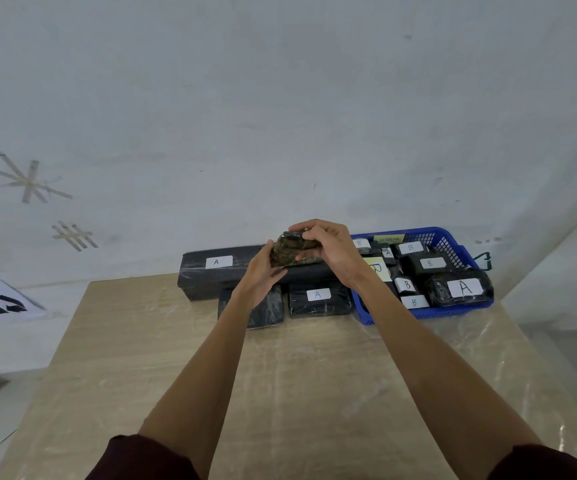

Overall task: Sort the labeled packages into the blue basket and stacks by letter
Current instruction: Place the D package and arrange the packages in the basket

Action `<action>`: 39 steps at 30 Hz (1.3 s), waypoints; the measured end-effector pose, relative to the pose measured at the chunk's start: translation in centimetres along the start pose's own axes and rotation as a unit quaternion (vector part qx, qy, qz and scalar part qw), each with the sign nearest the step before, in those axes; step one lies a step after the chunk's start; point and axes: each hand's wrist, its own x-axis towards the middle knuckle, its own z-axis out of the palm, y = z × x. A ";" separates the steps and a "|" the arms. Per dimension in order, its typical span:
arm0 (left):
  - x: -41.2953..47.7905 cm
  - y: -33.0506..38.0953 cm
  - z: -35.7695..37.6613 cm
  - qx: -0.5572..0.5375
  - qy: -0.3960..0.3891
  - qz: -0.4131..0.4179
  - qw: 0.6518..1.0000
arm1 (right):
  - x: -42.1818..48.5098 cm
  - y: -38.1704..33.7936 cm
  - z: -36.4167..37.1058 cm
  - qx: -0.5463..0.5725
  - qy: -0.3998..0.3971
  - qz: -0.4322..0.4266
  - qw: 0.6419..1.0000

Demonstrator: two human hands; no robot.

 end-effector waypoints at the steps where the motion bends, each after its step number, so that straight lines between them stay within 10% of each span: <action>1: 0.0 -0.1 0.0 -0.001 -0.003 0.001 1.000 | 0.0 0.1 0.0 -0.002 -0.001 -0.001 1.000; 26: 1.8 0.3 -2.5 0.028 0.112 0.073 0.991 | -0.1 1.4 -3.8 -0.059 0.122 0.067 0.989; 39: 1.2 0.2 -2.5 0.021 0.034 0.047 0.998 | -1.6 2.9 -6.4 -0.198 0.158 0.074 0.965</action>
